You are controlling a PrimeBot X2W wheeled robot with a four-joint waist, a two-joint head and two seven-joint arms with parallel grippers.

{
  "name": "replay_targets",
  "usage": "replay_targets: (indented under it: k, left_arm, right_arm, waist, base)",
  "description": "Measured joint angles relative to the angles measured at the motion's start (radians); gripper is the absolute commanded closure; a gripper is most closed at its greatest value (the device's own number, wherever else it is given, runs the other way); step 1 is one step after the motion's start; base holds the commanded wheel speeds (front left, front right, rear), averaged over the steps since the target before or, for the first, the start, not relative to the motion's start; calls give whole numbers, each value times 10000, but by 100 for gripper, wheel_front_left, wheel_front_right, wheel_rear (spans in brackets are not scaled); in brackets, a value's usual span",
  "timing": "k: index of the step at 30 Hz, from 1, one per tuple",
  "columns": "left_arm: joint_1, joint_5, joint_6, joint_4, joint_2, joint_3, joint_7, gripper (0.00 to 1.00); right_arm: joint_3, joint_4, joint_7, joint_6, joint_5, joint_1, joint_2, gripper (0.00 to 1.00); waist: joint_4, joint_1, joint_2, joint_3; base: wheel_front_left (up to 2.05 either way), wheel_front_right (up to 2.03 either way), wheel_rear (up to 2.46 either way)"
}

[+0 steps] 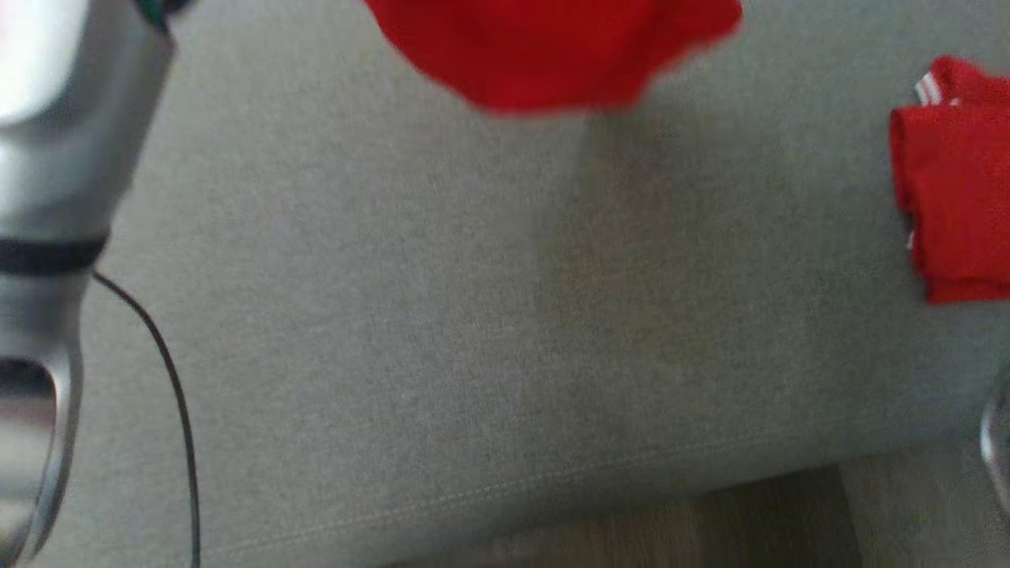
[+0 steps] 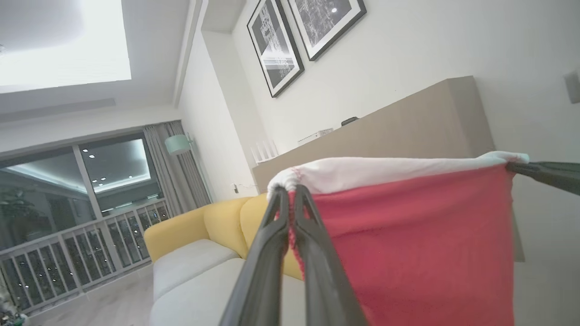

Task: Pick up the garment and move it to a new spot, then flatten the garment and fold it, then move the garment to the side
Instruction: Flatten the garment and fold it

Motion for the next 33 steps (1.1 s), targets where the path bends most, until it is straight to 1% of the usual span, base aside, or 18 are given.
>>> replay_targets:
  k: [2,6,8,10,12,14,18,19,23,24,26,28,29,31,33]
  left_arm:
    - [-572,579,178,-73,-209,399,-27,100]
    - [-998,1634,437,-1218,-472,1321,-33,100]
    - [-784,1973,364,-1858,-514,1572,-40,100]
    - [-172,2123,138,-2303,-512,1601,-42,100]
    - [873,2171,-79,-2364,-497,1517,-42,100]
    - [2153,2146,-199,-2297,-439,1463,-40,100]
    - [4193,1825,-286,-2249,-288,1012,-38,100]
    - [4614,1701,-286,-2303,-232,746,-38,100]
    - [6026,1055,-355,-2780,453,-1087,-38,100]
    - [6026,1055,-355,-2780,453,-1087,-38,100]
    - [6734,861,-360,-2940,798,-1708,-36,100]
    - [7503,347,-359,-2882,941,-1716,-29,100]
    - [7854,257,-351,-2880,1051,-1799,-29,100]
    - [8429,293,-355,-2890,1237,-1958,-27,100]
    - [8848,504,-351,-2966,1365,-2132,-27,100]
  right_arm:
    - [-92,326,-443,0,-215,-781,-13,100]
    - [-295,219,-859,0,-692,-1842,-15,100]
    - [-217,-290,-871,0,-859,-1820,-6,100]
    - [-46,-792,-872,0,-878,-1443,-2,100]
    - [146,-1137,-897,0,-844,-655,0,100]
    - [351,-1227,-895,0,-650,427,0,100]
    - [621,-1507,-895,0,-180,2682,-52,100]
    - [723,-1584,-894,0,-52,3255,-102,100]
    - [803,-1935,-894,0,566,5404,-314,100]
    - [803,-1935,-894,0,566,5404,-314,100]
    - [886,-2437,-894,0,872,6483,-418,100]
    - [1313,-2968,-894,0,1179,7394,-552,100]
    - [1484,-3187,-892,0,1229,7805,-589,100]
    - [1720,-3570,-892,0,1220,8531,-775,100]
    - [1649,-3799,-892,0,1223,9143,-951,100]
  waist:
    - [-53,1,0,443]
    - [-151,1,0,1231]
    - [-170,2,0,1536]
    - [-144,2,0,1731]
    - [-42,2,0,1779]
    - [62,2,0,1714]
    - [238,1,0,1467]
    - [279,1,0,1380]
    - [427,0,0,994]
    - [427,0,0,994]
    - [497,0,0,780]
    - [525,0,0,566]
    - [525,0,0,455]
    - [507,0,1,225]
    - [488,0,0,-4]
  base:
    - [0,0,0]
    - [0,0,0]
    - [0,0,0]
    - [0,0,0]
    - [0,0,0]
    - [0,0,0]
    - [0,0,0]
    - [0,0,0]
    - [0,0,0]
    - [0,0,0]
    - [0,0,0]
    - [0,0,0]
    - [0,0,0]
    - [0,0,0]
    - [0,0,0]
